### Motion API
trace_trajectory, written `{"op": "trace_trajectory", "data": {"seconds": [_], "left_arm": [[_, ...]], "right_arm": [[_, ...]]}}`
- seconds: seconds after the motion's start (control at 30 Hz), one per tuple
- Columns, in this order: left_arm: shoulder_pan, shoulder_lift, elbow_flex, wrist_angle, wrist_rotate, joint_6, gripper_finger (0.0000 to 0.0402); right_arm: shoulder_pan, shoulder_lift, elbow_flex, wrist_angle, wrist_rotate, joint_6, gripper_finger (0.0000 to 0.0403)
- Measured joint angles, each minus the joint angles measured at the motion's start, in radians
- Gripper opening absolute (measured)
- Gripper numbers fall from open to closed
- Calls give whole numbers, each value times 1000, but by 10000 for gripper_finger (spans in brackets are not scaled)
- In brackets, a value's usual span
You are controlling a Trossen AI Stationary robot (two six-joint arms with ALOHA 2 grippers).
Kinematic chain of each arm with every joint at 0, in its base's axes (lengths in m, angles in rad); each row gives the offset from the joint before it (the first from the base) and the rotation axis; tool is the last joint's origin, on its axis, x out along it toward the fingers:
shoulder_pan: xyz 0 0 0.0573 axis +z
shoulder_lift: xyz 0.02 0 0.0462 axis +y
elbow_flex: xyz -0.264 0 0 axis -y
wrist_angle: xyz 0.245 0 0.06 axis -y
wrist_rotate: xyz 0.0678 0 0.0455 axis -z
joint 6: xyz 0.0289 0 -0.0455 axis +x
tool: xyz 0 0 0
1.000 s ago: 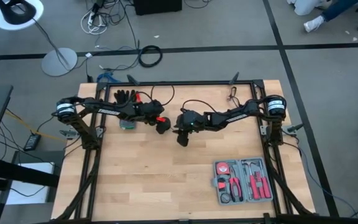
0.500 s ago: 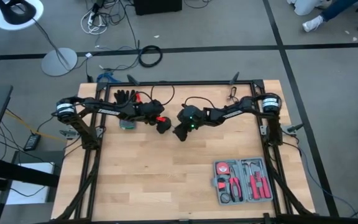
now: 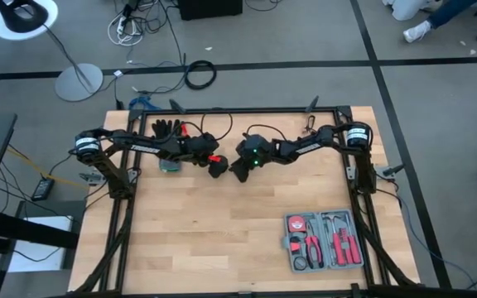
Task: Coil cords
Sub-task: Uncoil the black wire from the spool
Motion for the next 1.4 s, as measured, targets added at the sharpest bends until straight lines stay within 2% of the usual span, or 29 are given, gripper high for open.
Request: {"op": "trace_trajectory", "data": {"seconds": [0.2, 0.3, 0.43, 0.53, 0.63, 0.8, 1.03, 1.13, 1.3, 1.4], "left_arm": [[0, 0, 0, 0, 0, 0, 264], [0, 0, 0, 0, 0, 0, 264], [0, 0, 0, 0, 0, 0, 264], [0, 0, 0, -5, 0, 0, 264], [0, 0, 0, -6, 0, 0, 264], [0, 0, 0, -12, 0, 4, 264], [0, -1, 0, -29, 0, 16, 264], [0, -1, 1, -33, 1, 16, 264], [0, -1, 1, -36, 0, 16, 264], [0, -1, 1, -37, 0, 16, 264]], "right_arm": [[-32, 0, 0, -7, -54, 23, 122], [-33, 0, 0, -10, -57, 16, 88], [-28, 0, 0, -13, -57, -47, 13], [-20, -3, 0, -55, -47, -56, 9], [-14, -33, 0, -207, -12, -95, 4], [13, -143, 0, -501, 176, -154, 3], [57, -336, 0, -931, 271, -188, 1], [69, -414, 0, -1166, 323, -161, 1], [83, -499, 0, -1654, 485, -54, 1], [88, -535, -1, -1817, 565, 33, 5]]}}
